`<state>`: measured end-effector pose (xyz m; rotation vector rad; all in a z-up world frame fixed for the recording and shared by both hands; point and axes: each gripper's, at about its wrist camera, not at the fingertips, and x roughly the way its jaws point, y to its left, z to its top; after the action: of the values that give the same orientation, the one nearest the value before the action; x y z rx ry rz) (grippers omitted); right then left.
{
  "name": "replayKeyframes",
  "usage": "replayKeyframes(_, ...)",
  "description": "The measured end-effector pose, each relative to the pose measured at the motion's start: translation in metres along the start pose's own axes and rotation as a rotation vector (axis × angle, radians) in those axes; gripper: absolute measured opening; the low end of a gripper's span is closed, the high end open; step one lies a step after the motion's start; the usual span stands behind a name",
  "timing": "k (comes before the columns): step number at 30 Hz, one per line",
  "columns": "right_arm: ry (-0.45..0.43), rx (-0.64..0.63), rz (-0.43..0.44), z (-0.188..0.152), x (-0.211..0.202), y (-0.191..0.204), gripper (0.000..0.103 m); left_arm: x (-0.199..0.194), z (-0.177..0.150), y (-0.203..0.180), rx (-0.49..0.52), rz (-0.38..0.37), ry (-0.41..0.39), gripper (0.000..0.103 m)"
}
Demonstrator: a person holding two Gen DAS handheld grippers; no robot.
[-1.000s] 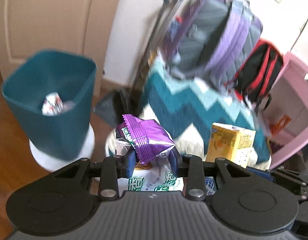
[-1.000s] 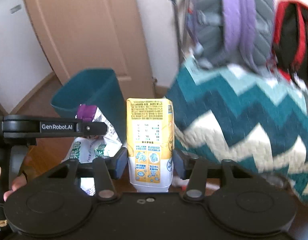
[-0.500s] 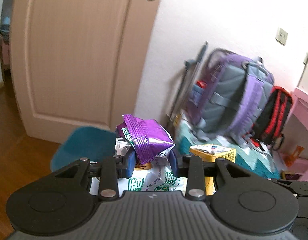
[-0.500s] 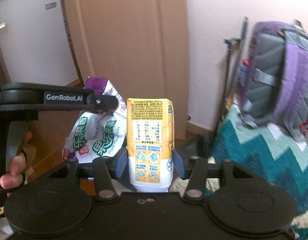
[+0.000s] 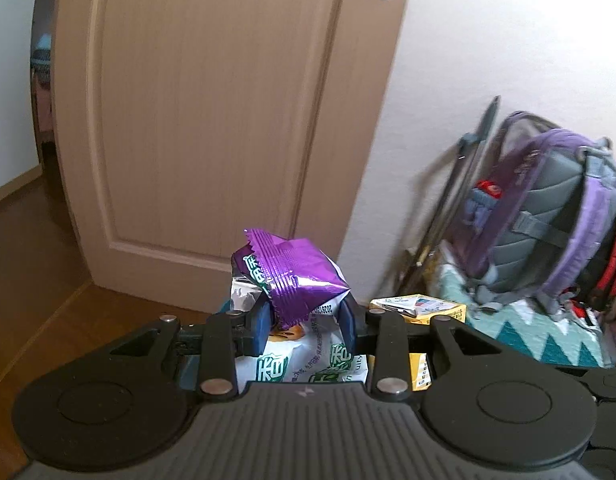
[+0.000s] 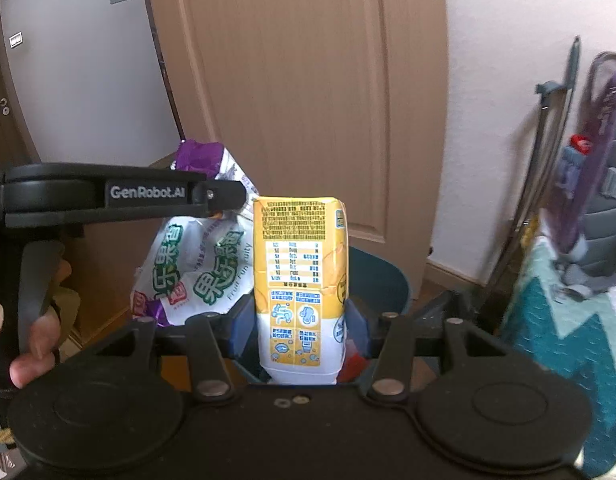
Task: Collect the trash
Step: 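Open the left tool over the wastebasket while the right tool drops the yellow carton inside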
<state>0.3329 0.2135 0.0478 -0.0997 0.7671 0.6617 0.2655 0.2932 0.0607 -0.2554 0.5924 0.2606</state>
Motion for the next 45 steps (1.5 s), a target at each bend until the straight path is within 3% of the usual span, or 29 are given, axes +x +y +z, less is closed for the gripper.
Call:
replayKeyframes(12,0.131,-0.014,-0.038,-0.012,0.096,-0.014,0.049,0.095,-0.027,0.028,-0.036,0.026,0.119,0.034)
replayKeyframes(20,0.233,-0.065,-0.061,-0.03,0.122,-0.014,0.05,0.136,-0.059,0.028,-0.025,0.018,0.207,0.035)
replayKeyframes(26,0.238,-0.083,-0.06,-0.033,0.122,-0.01,0.05,0.152,-0.078,0.028,-0.017,0.016,0.27,0.036)
replayKeyframes(28,0.235,-0.085,-0.061,-0.034,0.119,-0.007,0.05,0.153,-0.081,0.029,-0.03,0.015,0.279,0.039)
replayKeyframes(30,0.226,-0.074,-0.06,-0.036,0.116,-0.01,0.05,0.151,-0.082,0.032,-0.044,0.017,0.28,0.06)
replayKeyframes(31,0.224,-0.067,-0.06,-0.036,0.114,-0.008,0.051,0.149,-0.082,0.033,-0.047,0.025,0.275,0.064)
replayKeyframes(35,0.209,-0.024,-0.054,-0.036,0.104,-0.018,0.051,0.135,-0.079,0.035,-0.043,0.018,0.268,0.065)
replayKeyframes(41,0.167,0.013,-0.044,-0.035,0.074,-0.025,0.052,0.114,-0.068,0.03,-0.037,-0.004,0.232,0.083)
replayKeyframes(45,0.142,0.013,-0.047,-0.037,0.053,-0.028,0.052,0.104,-0.061,0.027,-0.05,-0.024,0.216,0.084)
